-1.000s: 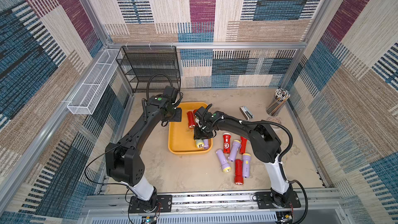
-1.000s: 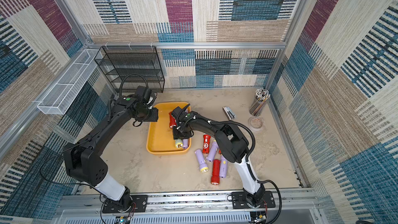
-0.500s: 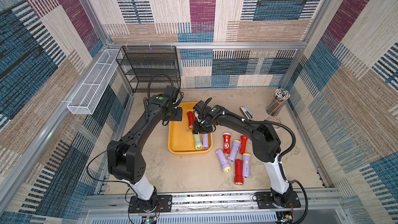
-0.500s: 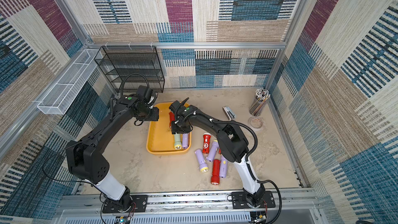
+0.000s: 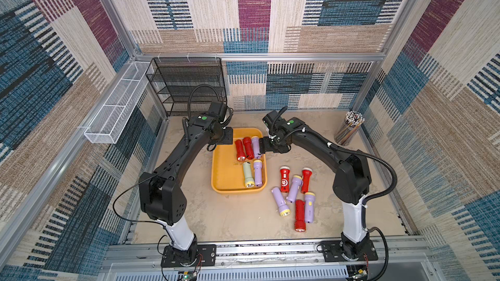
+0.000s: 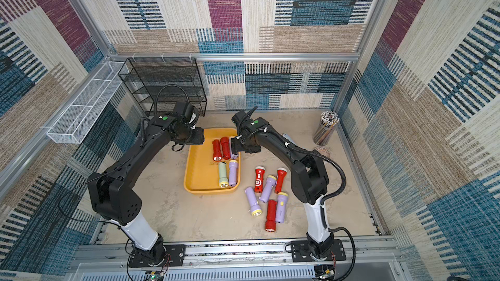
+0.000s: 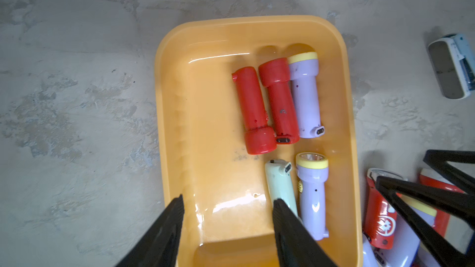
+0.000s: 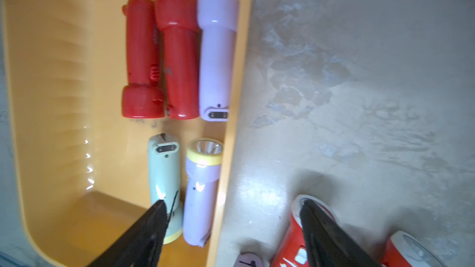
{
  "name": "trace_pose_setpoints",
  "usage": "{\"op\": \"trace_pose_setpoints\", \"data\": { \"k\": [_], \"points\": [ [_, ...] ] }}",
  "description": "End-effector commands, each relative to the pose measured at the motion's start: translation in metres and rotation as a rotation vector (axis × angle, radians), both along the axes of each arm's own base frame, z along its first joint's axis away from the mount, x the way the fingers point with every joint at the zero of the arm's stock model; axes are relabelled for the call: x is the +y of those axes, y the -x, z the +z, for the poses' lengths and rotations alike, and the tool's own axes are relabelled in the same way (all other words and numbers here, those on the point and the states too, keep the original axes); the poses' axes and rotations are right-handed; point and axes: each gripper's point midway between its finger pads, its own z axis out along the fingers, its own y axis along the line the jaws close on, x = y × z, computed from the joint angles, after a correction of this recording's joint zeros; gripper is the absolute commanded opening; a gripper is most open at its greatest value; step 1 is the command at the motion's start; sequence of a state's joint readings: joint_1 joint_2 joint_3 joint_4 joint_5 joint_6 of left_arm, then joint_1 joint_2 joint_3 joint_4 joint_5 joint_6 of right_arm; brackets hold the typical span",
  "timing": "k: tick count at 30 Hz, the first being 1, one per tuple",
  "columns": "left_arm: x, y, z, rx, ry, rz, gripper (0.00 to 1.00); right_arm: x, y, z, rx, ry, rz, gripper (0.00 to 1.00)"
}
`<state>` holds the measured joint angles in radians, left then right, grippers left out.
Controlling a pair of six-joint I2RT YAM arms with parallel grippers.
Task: Put the flashlights into the storage boxes
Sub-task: Pick up the flashlight from the center of the board.
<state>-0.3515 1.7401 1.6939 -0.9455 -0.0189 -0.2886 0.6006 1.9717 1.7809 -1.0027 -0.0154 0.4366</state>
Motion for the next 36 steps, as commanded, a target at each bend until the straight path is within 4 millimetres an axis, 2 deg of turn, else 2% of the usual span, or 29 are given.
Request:
{"op": "trace_pose_setpoints", "data": {
  "k": [1,2,5,9,17,24,29,36],
  "points": [
    [-0.03,0.002,0.002,0.009,0.069,-0.022,0.59,-0.028,-0.002,0.008,-0.052,0.005,-0.052,0.97],
    [-0.039,0.003,0.001,0.012,0.073,-0.039,0.6,-0.038,-0.001,0.008,-0.053,0.007,-0.073,1.0],
    [-0.071,0.009,-0.002,0.025,0.083,-0.095,0.6,-0.072,0.008,0.003,-0.048,0.024,-0.133,1.0],
    [-0.109,0.02,-0.01,0.056,0.109,-0.143,0.6,-0.111,0.022,0.006,-0.063,0.04,-0.209,1.0],
    [-0.172,0.052,-0.028,0.106,0.104,-0.227,0.6,-0.166,0.053,0.019,-0.114,0.049,-0.31,1.0],
    [-0.216,0.088,-0.061,0.167,0.047,-0.292,0.6,-0.188,0.078,0.033,-0.16,0.041,-0.333,1.0],
    [-0.227,0.105,-0.091,0.226,0.006,-0.295,0.58,-0.191,0.092,0.039,-0.176,0.014,-0.329,1.0],
    [-0.241,0.12,-0.121,0.283,-0.025,-0.311,0.54,-0.183,0.109,0.05,-0.197,-0.059,-0.281,1.0]
  ]
}}
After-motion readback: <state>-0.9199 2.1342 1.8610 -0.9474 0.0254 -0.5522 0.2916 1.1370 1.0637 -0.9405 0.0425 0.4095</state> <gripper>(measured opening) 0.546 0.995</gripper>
